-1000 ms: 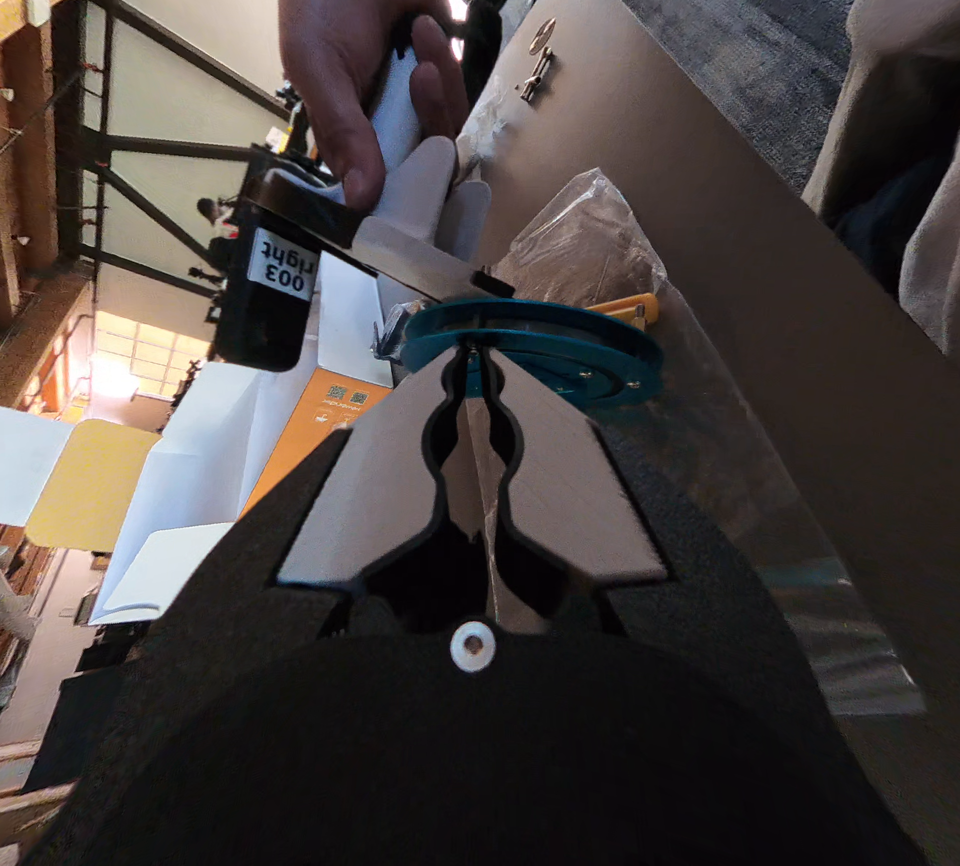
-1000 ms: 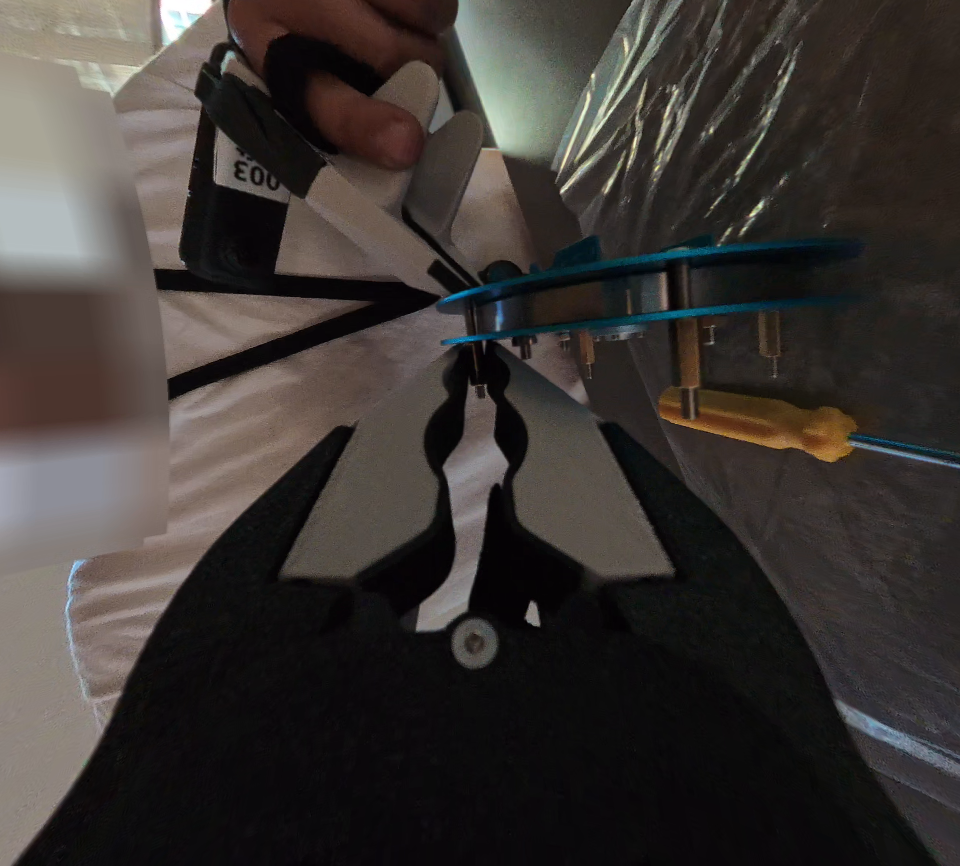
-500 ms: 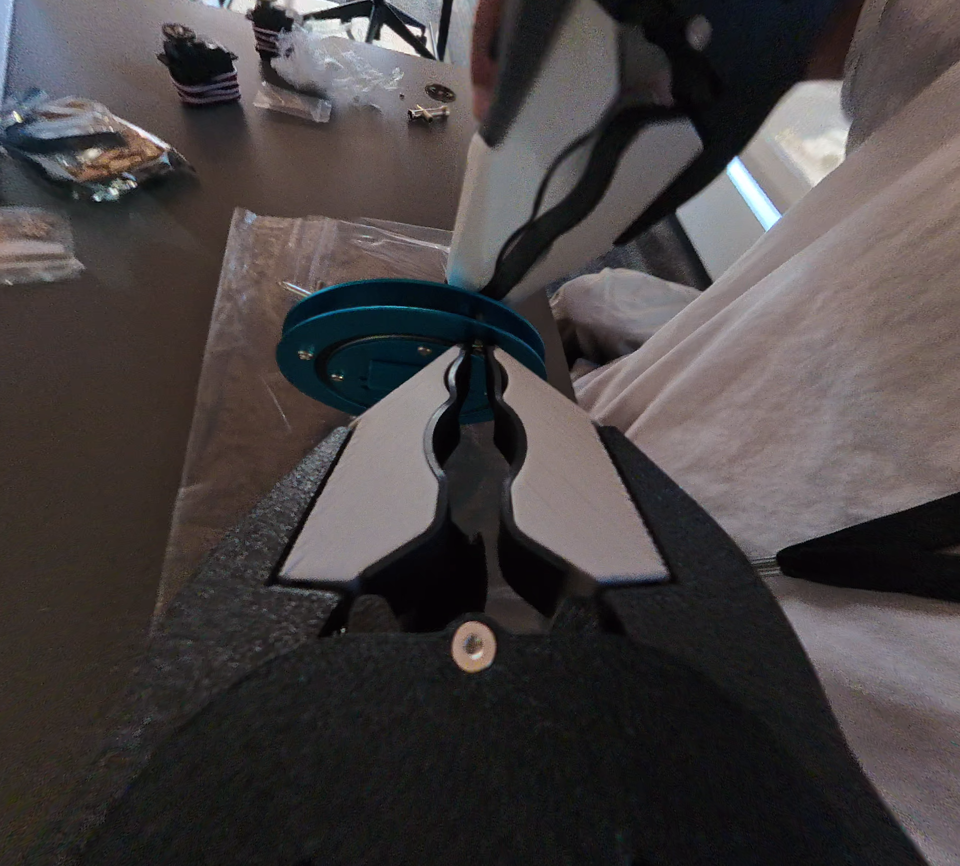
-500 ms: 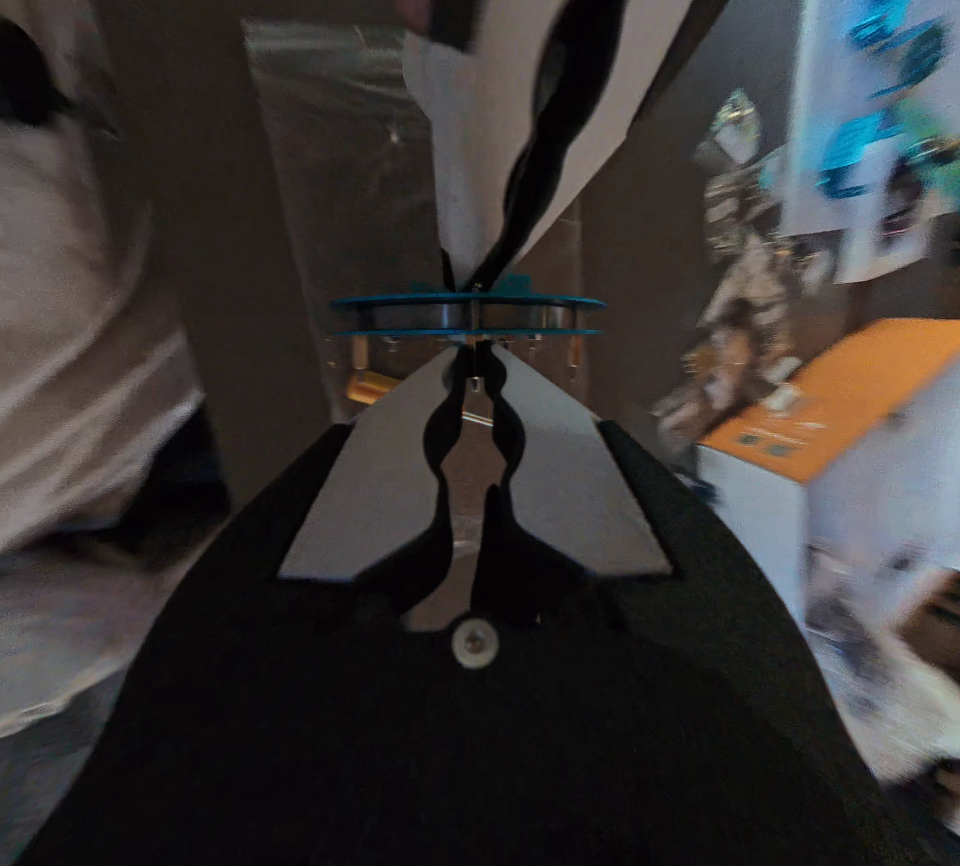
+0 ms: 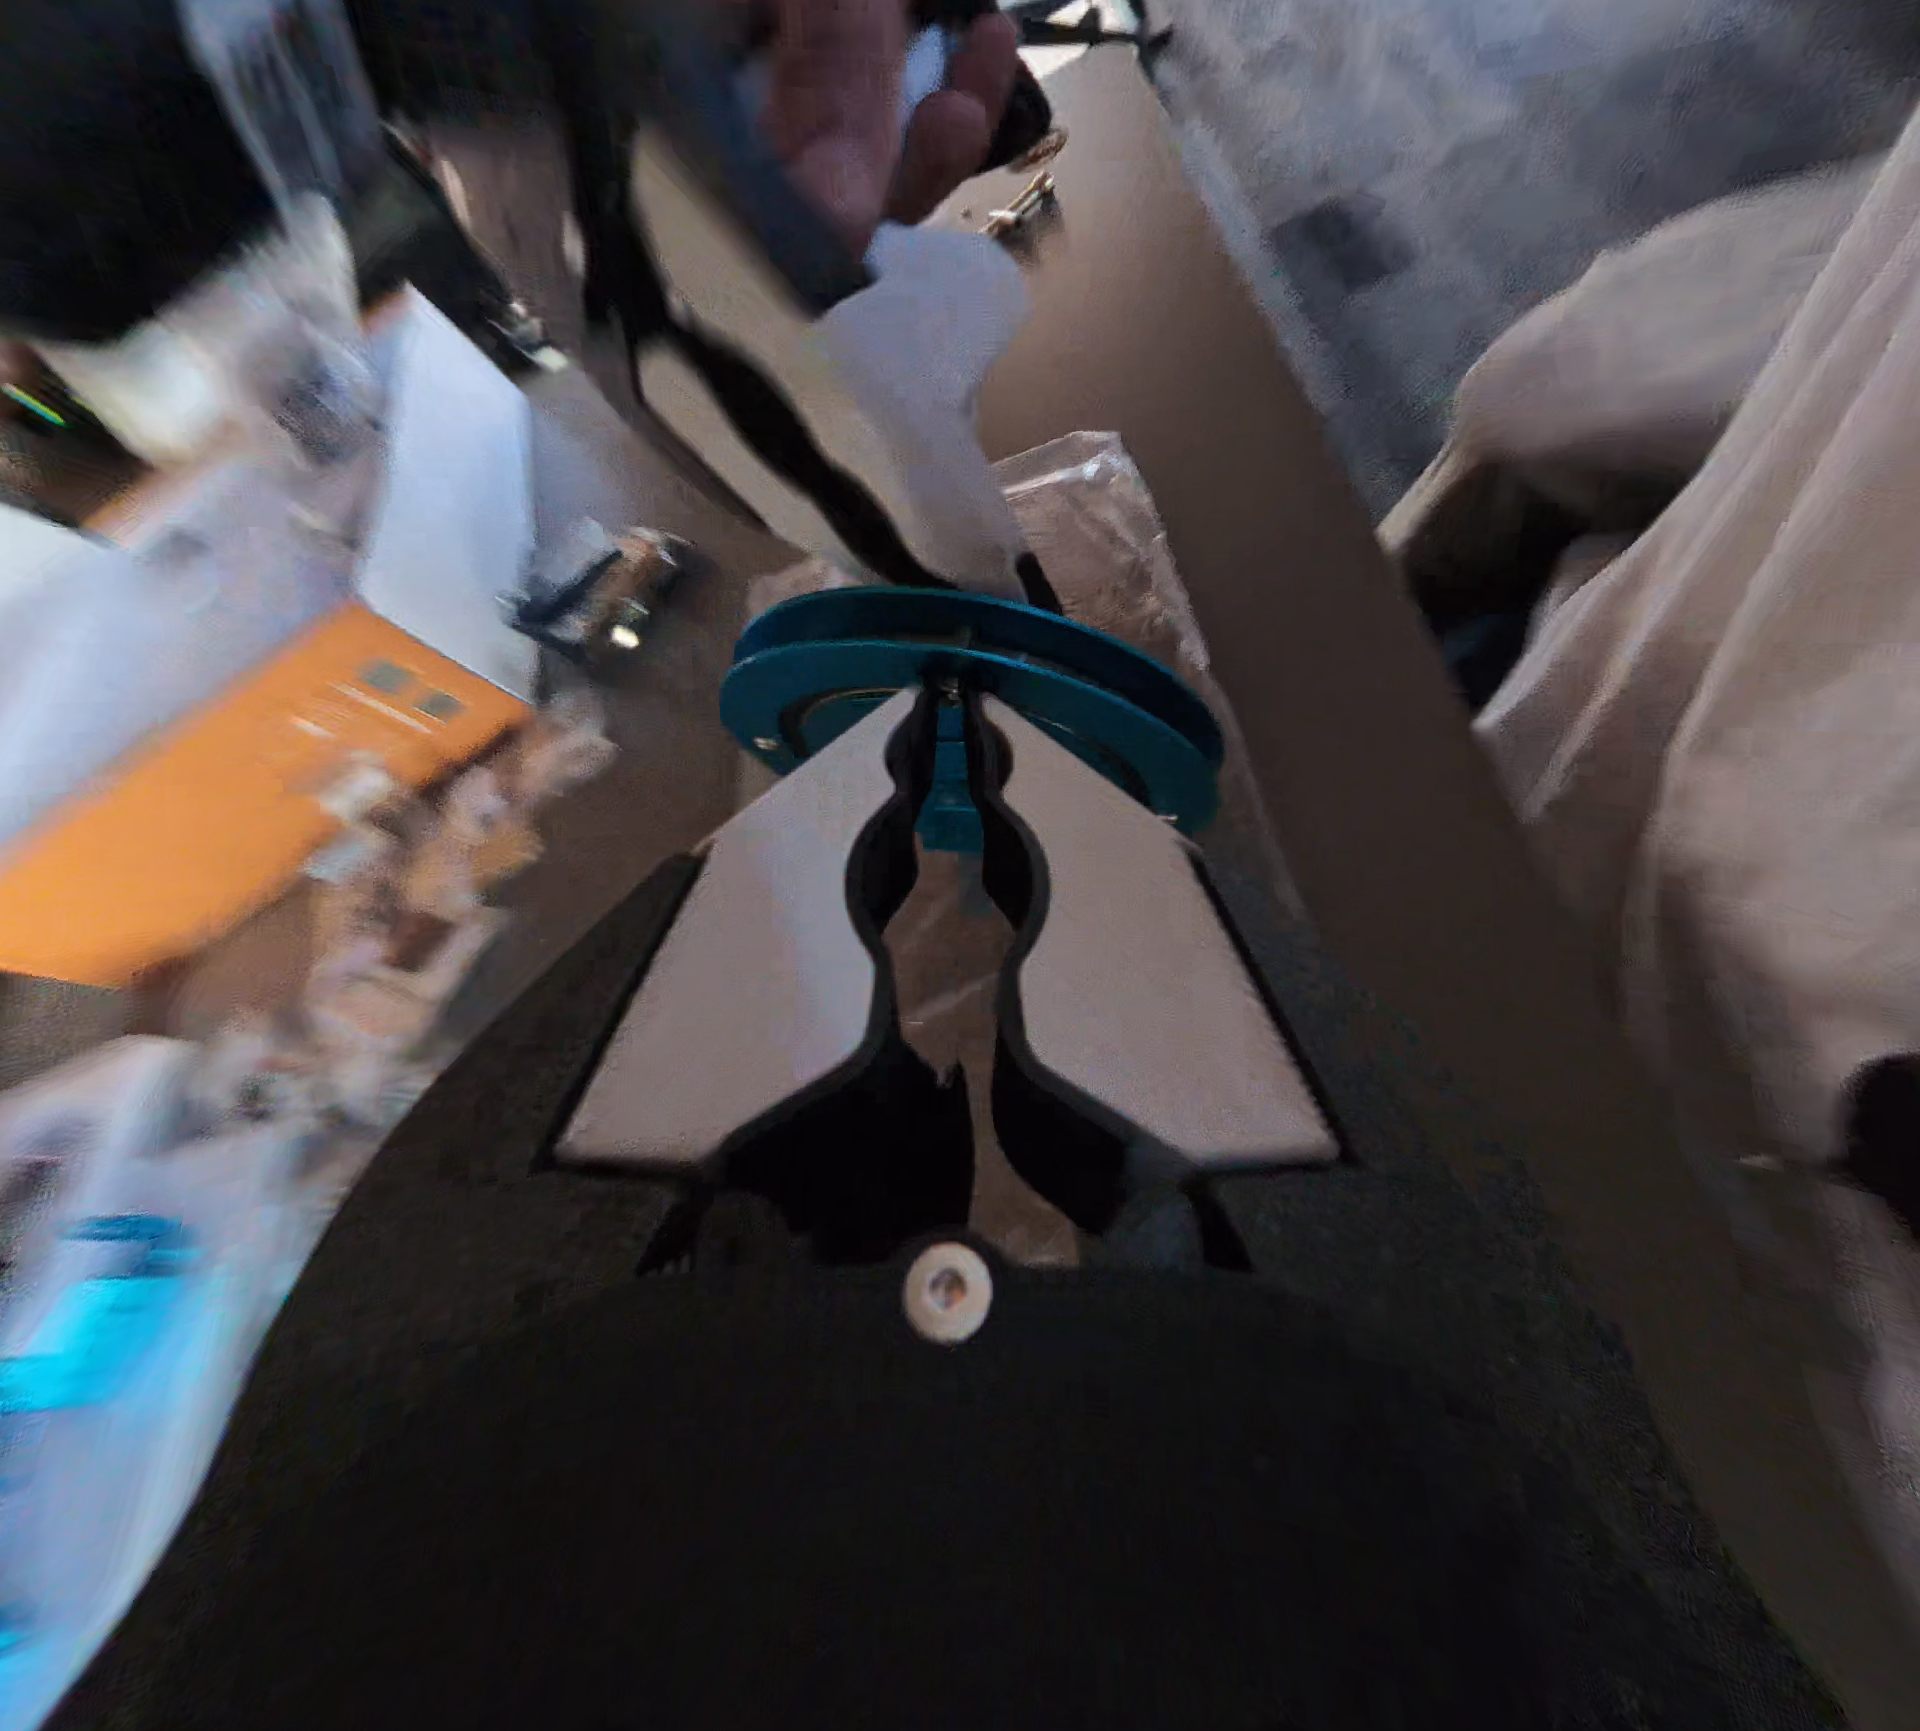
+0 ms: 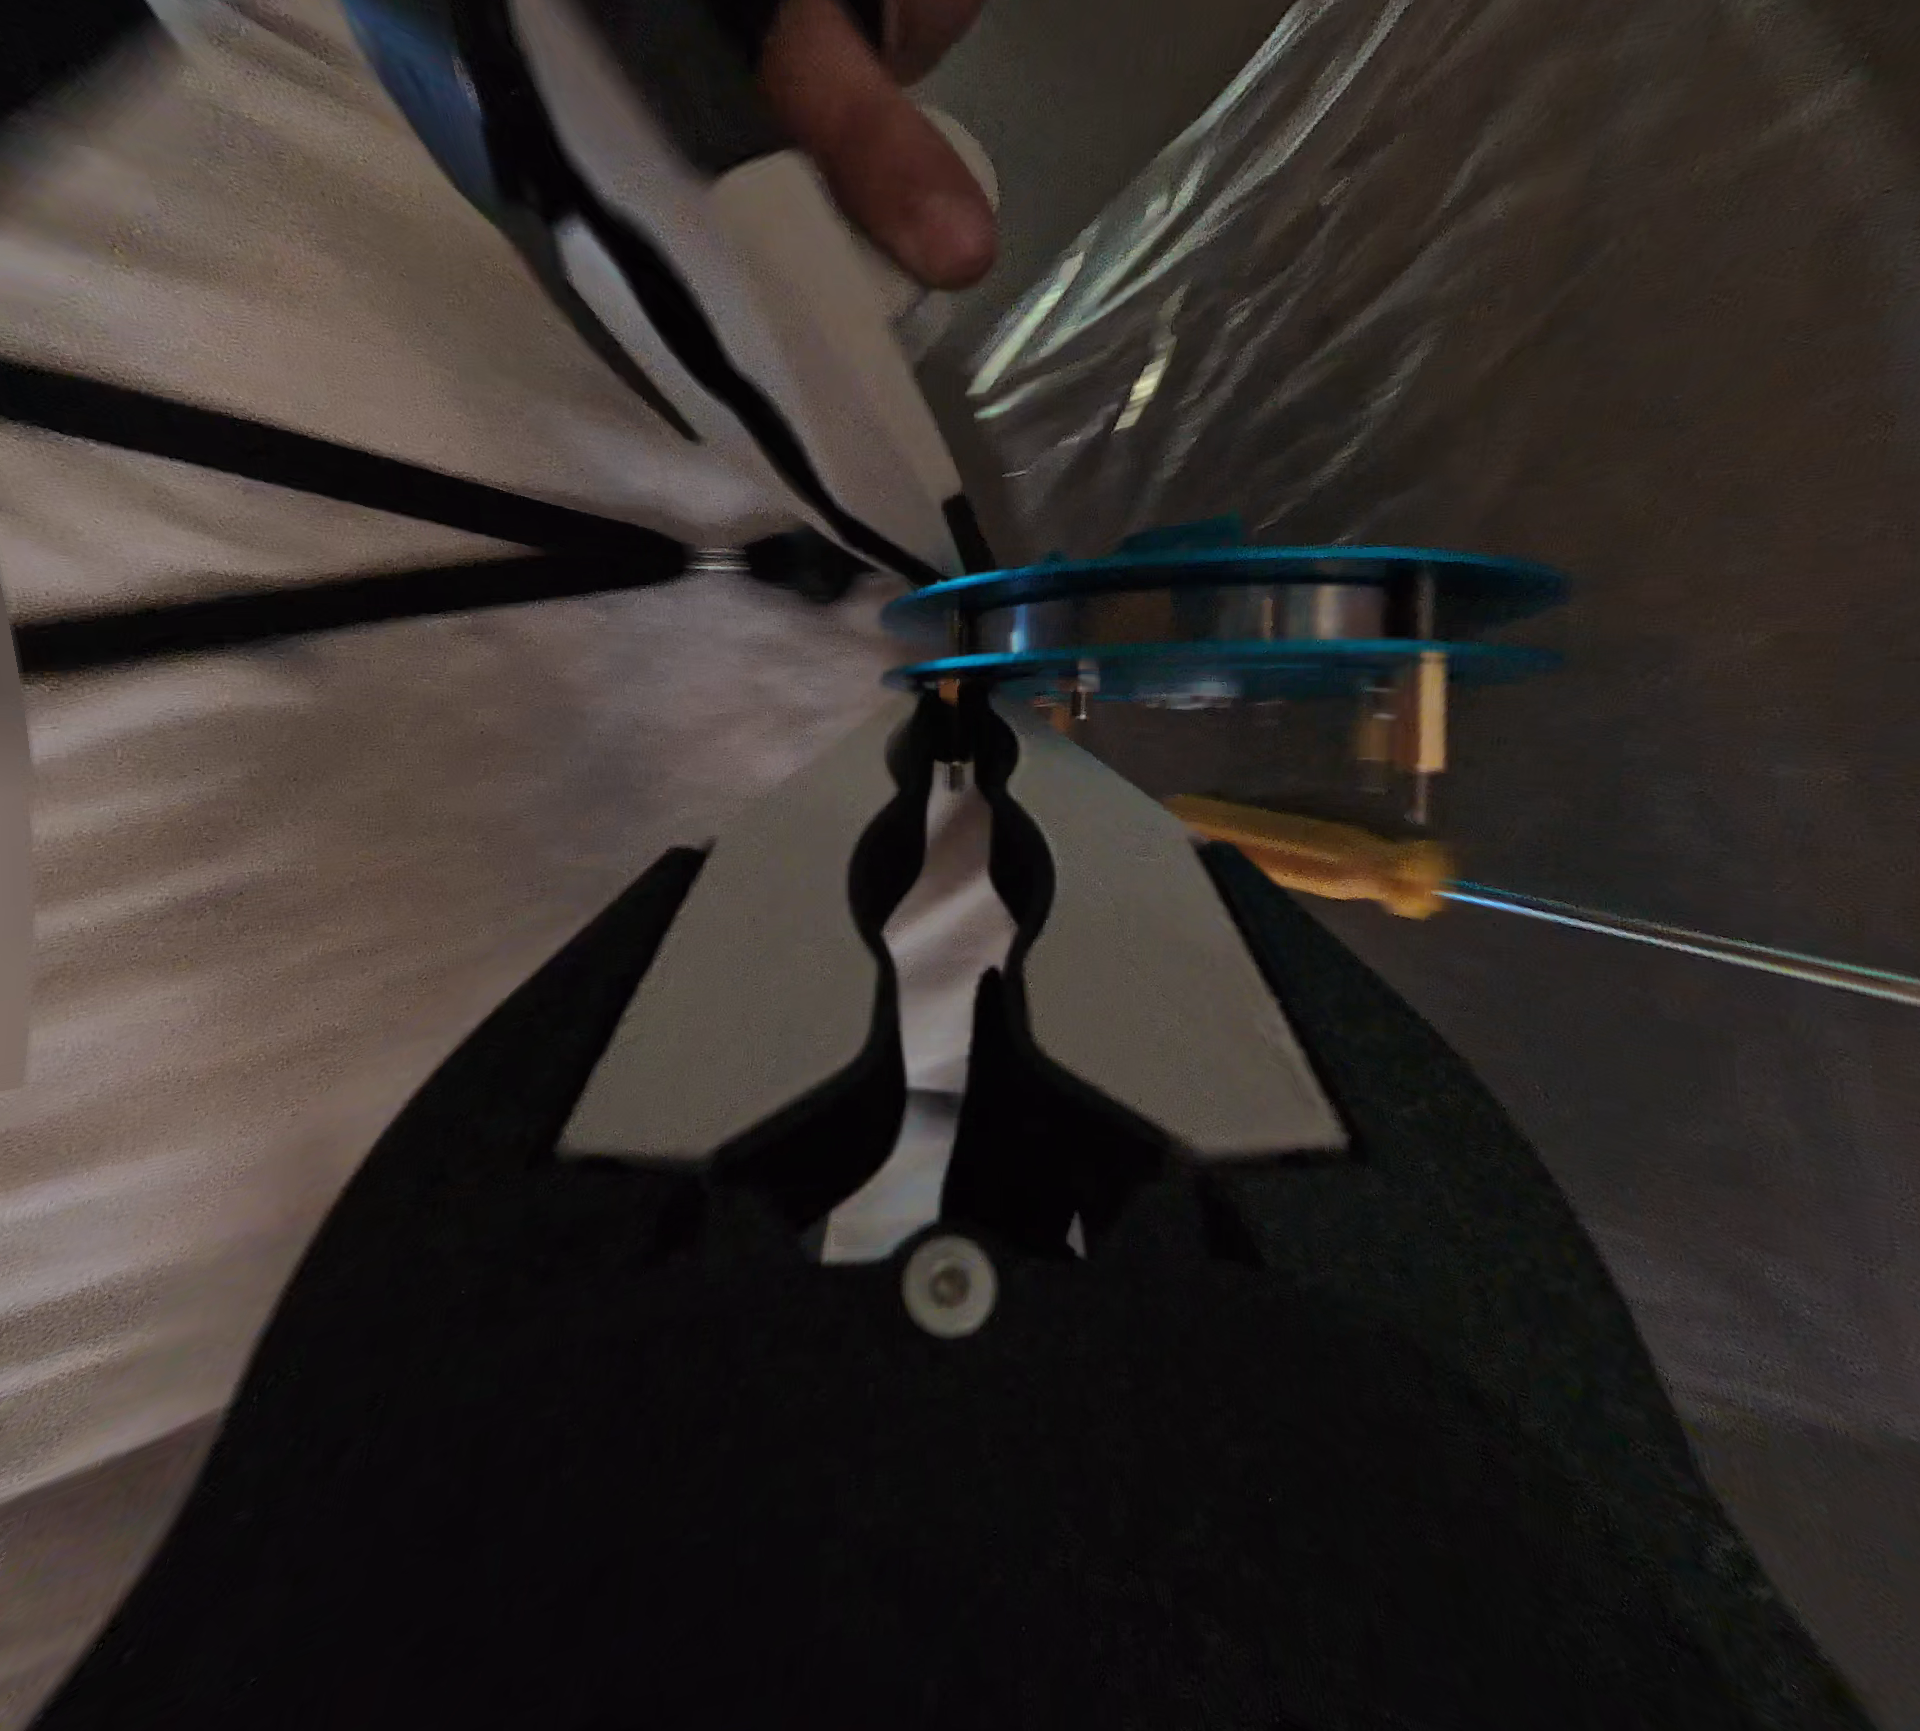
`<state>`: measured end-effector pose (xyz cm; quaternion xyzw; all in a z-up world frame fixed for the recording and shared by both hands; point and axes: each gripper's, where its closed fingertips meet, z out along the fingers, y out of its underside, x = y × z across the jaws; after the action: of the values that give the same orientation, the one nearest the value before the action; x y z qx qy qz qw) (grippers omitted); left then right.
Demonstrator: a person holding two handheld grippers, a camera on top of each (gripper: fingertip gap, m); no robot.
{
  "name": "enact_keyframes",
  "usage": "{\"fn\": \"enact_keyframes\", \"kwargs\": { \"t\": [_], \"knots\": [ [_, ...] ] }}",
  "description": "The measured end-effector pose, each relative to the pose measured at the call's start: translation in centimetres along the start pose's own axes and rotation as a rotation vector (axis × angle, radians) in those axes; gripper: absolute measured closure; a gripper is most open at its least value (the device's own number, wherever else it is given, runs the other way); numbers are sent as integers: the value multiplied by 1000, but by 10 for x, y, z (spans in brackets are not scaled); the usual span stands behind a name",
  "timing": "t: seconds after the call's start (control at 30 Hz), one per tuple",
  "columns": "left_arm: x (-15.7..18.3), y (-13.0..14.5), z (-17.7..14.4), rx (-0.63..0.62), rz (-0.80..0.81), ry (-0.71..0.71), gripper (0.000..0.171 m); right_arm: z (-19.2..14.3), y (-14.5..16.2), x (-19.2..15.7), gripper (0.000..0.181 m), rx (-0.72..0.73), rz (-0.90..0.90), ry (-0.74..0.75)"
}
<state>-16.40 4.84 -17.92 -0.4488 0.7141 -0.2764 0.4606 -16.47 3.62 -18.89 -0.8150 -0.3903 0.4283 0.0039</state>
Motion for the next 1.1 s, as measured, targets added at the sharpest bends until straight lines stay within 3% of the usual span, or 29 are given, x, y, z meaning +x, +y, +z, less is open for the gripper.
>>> {"fn": "enact_keyframes", "kwargs": {
  "t": [0.13,0.23,0.3,0.37,0.47,0.53,0.63,0.8,0.87,0.93,1.0,1.1],
  "knots": [
    [-5,2,-4,19,-437,204,167,-25,-9,14,153,53,-389,571],
    [-7,3,-5,39,-595,284,167,-36,-15,12,155,28,-670,941],
    [-6,3,-5,49,-660,317,167,-35,-17,10,162,-32,-836,1107],
    [-7,3,-5,54,-696,334,167,-29,-11,15,163,-132,-911,1178],
    [-5,2,-5,60,-707,354,167,-22,-12,21,159,-186,-946,1201],
    [-3,2,-5,53,-708,357,167,-18,-19,13,176,-155,-998,1194],
    [-6,3,-5,41,-597,280,167,-19,-21,15,177,-152,-914,1136],
    [2,0,-1,7,29,-2,167,-10,-7,6,178,-53,-334,467],
    [5,-2,0,7,145,-57,168,-8,-1,1,178,-20,-16,143],
    [1,0,1,-18,187,-97,168,-9,-4,1,177,24,61,17],
    [0,0,0,-12,35,-27,169,-8,-4,2,177,20,-85,142],
    [0,0,-1,19,-301,137,166,-15,-8,9,168,-22,-413,558]
  ]
}}
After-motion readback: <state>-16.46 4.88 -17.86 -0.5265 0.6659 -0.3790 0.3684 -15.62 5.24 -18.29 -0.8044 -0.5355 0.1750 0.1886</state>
